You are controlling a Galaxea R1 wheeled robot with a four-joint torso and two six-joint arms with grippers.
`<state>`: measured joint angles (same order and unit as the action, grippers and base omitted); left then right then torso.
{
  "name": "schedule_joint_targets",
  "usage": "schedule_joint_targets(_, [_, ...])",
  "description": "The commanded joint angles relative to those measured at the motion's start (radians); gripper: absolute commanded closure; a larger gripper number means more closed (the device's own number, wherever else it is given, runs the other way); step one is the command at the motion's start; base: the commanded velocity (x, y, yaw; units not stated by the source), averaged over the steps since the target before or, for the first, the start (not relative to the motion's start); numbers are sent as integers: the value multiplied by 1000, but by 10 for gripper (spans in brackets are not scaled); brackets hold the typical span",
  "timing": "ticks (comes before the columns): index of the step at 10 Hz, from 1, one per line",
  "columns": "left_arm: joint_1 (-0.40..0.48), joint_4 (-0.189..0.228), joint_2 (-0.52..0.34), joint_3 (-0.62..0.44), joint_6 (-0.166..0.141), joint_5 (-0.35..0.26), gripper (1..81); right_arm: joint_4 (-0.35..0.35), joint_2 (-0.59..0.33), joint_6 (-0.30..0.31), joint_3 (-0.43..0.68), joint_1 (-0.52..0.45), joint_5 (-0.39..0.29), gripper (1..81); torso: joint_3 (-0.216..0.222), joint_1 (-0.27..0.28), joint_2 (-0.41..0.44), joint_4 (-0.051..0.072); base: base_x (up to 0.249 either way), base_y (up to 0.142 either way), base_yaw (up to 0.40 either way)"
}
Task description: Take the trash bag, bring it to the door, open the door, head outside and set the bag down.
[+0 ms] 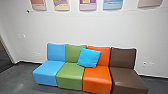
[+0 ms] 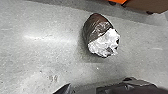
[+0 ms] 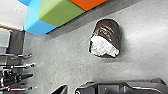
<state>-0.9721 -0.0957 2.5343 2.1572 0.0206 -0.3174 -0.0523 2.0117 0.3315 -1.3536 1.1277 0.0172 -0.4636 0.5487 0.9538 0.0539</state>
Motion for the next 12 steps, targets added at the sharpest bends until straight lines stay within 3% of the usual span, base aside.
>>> schedule_joint_targets(1, [152,-21,41,85,-7,-95,10,-17,-58,3,35,-76,-36,10,-93,64,99,0,0,0,0])
schedule_joint_targets(7, [232,-22,78,82,-7,-143,10,-17,-77,3,58,-70,-30,10,-271,185,288,0,0,0,0])
schedule_joint_targets(9, [241,-30,75,27,-5,-144,10,-17,-78,3,59,-70,-30,10,-238,227,353,0,0,0,0])
schedule_joint_targets(12, [241,-29,43,-117,-5,-135,10,-17,-78,3,59,-65,-26,10,-263,276,430,0,0,0,0])
